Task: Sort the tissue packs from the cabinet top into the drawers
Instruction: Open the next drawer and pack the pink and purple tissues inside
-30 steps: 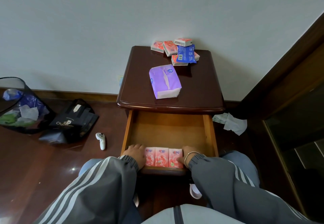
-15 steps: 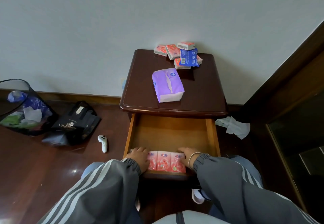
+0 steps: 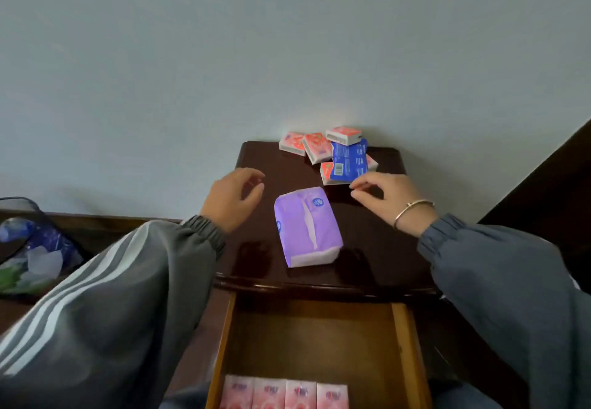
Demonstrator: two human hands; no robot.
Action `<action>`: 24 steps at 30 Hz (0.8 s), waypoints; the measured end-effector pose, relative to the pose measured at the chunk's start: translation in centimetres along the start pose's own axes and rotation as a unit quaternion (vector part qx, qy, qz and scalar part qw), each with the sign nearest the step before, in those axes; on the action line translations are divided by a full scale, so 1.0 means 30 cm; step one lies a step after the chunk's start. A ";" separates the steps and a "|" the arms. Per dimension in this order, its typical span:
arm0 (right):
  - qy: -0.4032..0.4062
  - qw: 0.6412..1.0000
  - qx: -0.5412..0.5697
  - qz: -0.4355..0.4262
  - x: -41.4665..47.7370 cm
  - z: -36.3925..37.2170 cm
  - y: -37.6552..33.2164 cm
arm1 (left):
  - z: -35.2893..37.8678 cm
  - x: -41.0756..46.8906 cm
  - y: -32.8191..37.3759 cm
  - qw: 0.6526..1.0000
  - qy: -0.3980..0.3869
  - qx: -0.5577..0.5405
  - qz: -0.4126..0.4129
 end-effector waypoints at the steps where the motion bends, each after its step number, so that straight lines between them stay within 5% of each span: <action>1: 0.026 1.000 -0.002 0.015 0.094 -0.034 0.035 | 0.003 0.090 -0.027 1.000 0.007 -0.004 -0.021; 6: 0.073 0.989 -0.055 0.116 0.497 -0.093 0.195 | 0.131 0.458 -0.180 0.988 -0.009 -0.044 -0.146; 14: -0.035 0.946 -0.094 0.307 0.731 0.044 0.359 | 0.357 0.716 -0.329 0.952 -0.023 -0.147 -0.269; 19: -0.013 0.952 -0.107 0.288 0.752 0.045 0.348 | 0.408 0.757 -0.337 0.946 -0.040 -0.166 -0.277; 24: 0.033 0.965 0.019 0.259 0.716 0.005 0.348 | 0.363 0.726 -0.361 0.886 -0.020 -0.337 -0.319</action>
Point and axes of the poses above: each hand's wrist, its own x-axis towards the middle knuckle, its own z-axis out of the palm, y = z × x, the point moved 8 cm from there along x, towards the middle knuckle, and after that the axes turned 8 degrees about -y, right-handed, at the moved point
